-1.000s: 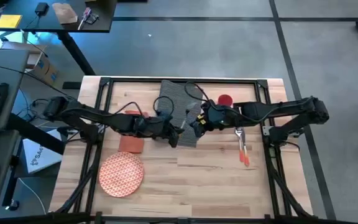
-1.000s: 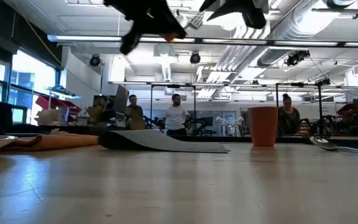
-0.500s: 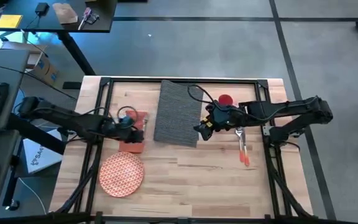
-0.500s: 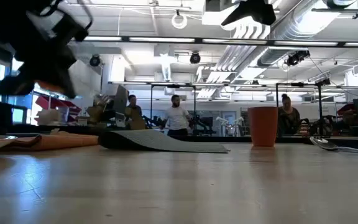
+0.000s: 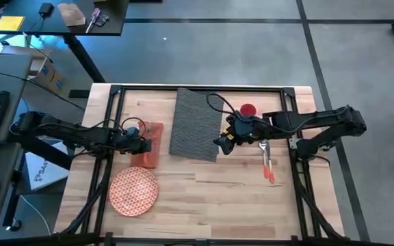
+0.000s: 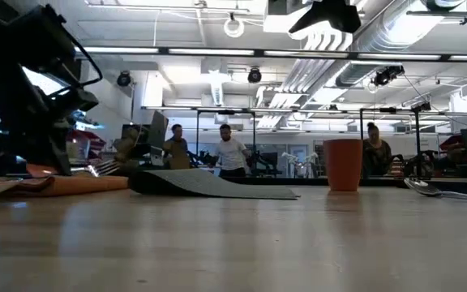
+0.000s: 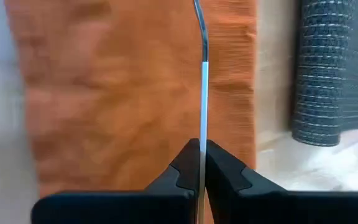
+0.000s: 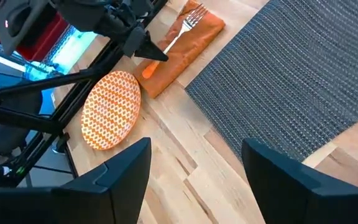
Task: Set table place
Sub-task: Put the orange fork on top of the table napkin
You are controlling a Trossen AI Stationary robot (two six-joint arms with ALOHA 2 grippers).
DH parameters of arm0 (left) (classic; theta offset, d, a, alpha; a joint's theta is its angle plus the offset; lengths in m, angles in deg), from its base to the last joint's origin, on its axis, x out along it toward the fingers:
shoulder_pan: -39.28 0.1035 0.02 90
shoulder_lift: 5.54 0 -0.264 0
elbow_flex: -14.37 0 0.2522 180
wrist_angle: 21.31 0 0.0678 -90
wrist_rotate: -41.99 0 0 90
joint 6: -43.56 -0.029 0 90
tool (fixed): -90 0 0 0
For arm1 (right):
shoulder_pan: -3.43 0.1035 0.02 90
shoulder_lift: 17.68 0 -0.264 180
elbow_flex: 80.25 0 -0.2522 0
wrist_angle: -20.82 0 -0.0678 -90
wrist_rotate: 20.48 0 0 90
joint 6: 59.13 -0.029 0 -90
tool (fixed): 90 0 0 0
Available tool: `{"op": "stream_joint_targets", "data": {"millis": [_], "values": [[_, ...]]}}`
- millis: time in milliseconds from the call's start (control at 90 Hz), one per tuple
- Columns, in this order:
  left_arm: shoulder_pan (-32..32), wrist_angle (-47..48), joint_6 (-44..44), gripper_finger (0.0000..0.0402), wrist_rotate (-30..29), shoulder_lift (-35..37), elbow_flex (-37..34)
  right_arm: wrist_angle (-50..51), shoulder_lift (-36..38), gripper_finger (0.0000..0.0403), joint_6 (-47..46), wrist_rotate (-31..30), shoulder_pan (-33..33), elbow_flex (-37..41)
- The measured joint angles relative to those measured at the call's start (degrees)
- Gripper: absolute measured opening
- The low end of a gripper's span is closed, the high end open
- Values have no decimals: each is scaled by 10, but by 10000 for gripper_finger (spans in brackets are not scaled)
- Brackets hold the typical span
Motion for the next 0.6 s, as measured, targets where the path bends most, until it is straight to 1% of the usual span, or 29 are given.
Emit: {"op": "stream_joint_targets", "data": {"millis": [133, 256, 600], "values": [[0, 6, 8, 7, 1, -11, 0, -4, 0, 233, -2, 0, 0, 0], [0, 8, 7, 28, 1, -21, 0, -4, 0, 233, -10, 0, 0, 0], [0, 10, -36, 141, 18, -13, 1, 6, 3, 233, -15, -10, 0, 0]]}}
